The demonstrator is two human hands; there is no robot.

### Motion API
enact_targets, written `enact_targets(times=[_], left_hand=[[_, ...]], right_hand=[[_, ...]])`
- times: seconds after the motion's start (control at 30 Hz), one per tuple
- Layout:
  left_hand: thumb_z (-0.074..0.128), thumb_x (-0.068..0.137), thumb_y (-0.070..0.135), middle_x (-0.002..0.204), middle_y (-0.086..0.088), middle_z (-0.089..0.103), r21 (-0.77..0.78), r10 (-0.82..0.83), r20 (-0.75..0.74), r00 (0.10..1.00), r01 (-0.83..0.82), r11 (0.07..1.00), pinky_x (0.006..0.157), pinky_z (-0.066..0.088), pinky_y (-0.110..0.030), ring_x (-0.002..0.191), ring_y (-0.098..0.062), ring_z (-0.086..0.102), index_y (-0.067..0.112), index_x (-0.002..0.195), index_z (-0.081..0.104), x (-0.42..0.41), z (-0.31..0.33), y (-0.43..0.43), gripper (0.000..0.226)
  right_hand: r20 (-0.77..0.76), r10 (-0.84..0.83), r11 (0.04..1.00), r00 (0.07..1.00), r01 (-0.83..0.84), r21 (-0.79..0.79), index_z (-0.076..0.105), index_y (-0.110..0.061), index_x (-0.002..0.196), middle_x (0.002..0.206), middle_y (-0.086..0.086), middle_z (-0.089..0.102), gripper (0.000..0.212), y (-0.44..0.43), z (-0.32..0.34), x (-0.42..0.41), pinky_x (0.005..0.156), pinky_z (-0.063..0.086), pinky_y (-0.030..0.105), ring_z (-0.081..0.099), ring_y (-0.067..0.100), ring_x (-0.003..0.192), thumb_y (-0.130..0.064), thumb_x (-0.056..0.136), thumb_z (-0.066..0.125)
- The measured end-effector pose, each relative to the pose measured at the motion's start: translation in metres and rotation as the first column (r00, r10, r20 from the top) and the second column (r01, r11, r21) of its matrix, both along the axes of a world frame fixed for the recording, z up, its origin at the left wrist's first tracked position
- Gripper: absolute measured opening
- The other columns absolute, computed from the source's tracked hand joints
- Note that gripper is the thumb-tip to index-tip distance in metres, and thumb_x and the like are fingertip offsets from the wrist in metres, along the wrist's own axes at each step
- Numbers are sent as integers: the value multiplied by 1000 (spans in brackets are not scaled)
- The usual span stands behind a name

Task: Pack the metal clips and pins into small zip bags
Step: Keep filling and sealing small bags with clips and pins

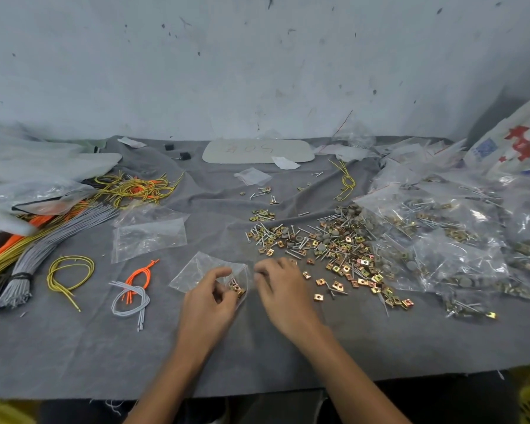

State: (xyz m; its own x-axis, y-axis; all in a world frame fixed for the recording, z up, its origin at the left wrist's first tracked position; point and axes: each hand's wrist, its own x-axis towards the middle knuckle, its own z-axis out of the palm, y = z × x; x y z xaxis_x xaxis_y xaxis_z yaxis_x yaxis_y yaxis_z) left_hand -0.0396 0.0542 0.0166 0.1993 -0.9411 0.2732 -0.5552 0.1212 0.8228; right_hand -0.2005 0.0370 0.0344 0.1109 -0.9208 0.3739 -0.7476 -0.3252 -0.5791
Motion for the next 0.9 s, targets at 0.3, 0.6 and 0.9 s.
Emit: enact_targets(times=[0.3,0.6,0.9], left_hand=[[68,81,5,67,3,65,31,10,-39,999,-9,999,70,53,-39,64,-10,62,28,111,67,0,3,1,38],[69,81,0,65,3,65,28,11,-21,1000,-10,1000,68,52,-36,64,-9,61,26,112,68,-2,4,3,40],[70,82,2,63,2,61,-3,22,-3,1000,-22,1000,64,46,-34,64,-9,59,25,107,69,-4,7,5,33]], right_hand=[[309,67,998,949,-64,-19,63,-23,92,92,-12,63,6,16,-17,21,80,49,33,56,8,90,-27,90,67],[178,106,994,978,-110,14,69,-27,104,103,-8,69,14,13,-23,19,85,46,32,56,14,97,-33,94,61],[72,51,999,996,-51,5,72,-25,109,110,-1,68,19,-29,3,-35,91,46,30,59,18,103,-22,95,60]])
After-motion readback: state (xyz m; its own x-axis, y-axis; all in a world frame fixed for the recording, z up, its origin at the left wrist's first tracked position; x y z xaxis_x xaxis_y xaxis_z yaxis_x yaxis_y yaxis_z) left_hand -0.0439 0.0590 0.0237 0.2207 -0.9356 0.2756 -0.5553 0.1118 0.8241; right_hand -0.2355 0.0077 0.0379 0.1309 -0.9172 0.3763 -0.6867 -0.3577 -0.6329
